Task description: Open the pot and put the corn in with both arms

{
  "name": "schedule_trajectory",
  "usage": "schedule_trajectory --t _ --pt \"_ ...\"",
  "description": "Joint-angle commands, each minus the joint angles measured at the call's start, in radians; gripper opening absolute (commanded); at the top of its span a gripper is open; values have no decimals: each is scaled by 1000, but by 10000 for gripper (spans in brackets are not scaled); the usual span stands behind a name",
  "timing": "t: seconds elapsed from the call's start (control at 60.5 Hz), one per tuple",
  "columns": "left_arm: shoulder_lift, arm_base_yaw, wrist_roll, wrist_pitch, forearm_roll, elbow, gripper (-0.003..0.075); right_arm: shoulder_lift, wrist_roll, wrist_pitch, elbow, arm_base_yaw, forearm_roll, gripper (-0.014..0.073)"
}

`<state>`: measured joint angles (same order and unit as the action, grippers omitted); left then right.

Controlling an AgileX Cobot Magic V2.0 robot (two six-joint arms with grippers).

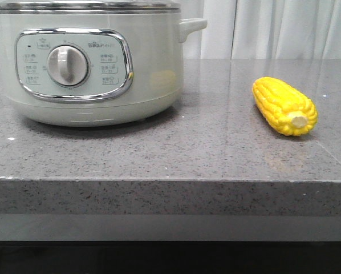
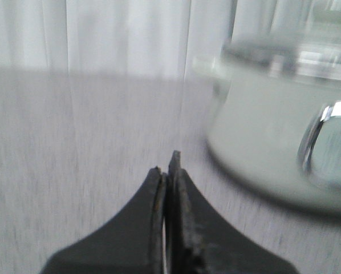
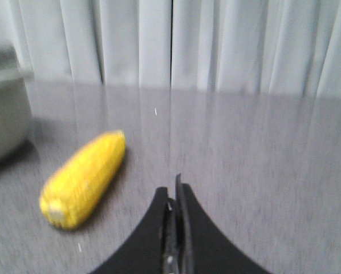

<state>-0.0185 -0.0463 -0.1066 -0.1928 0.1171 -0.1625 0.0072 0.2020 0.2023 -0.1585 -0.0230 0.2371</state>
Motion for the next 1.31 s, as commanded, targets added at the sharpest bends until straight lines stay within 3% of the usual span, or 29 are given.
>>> schedule_trajectory --t 0.0,0.231,0.446,0.496,0.545,0.677,0.743,0.843,0.975,1.289 --pt "-86 1 3 38 7 -136 -19 80 3 -28 -146 6 -9 -66" --pt "-387 1 3 -2 7 -368 -19 352 3 -15 -406 6 -9 -66" --pt "-450 1 3 22 9 -400 3 432 4 -1 -442 6 -9 -50" --pt "-450 1 3 22 9 -400 60 432 4 15 -440 6 -9 7" --pt "-450 1 3 20 9 -400 166 432 4 24 -438 6 -9 92" --pt "-450 1 3 20 9 -398 462 432 4 24 -431 6 -9 405" --pt "-450 1 5 23 24 -398 529 432 4 21 -431 6 -9 524" --pt "-458 -3 5 5 80 -412 537 433 4 21 -431 6 -9 596" --pt "-546 -33 -1 -125 80 -523 537 433 4 21 -431 6 -9 592" --pt "-962 -185 -77 -371 71 -964 536 433 4 21 -431 6 -9 592"
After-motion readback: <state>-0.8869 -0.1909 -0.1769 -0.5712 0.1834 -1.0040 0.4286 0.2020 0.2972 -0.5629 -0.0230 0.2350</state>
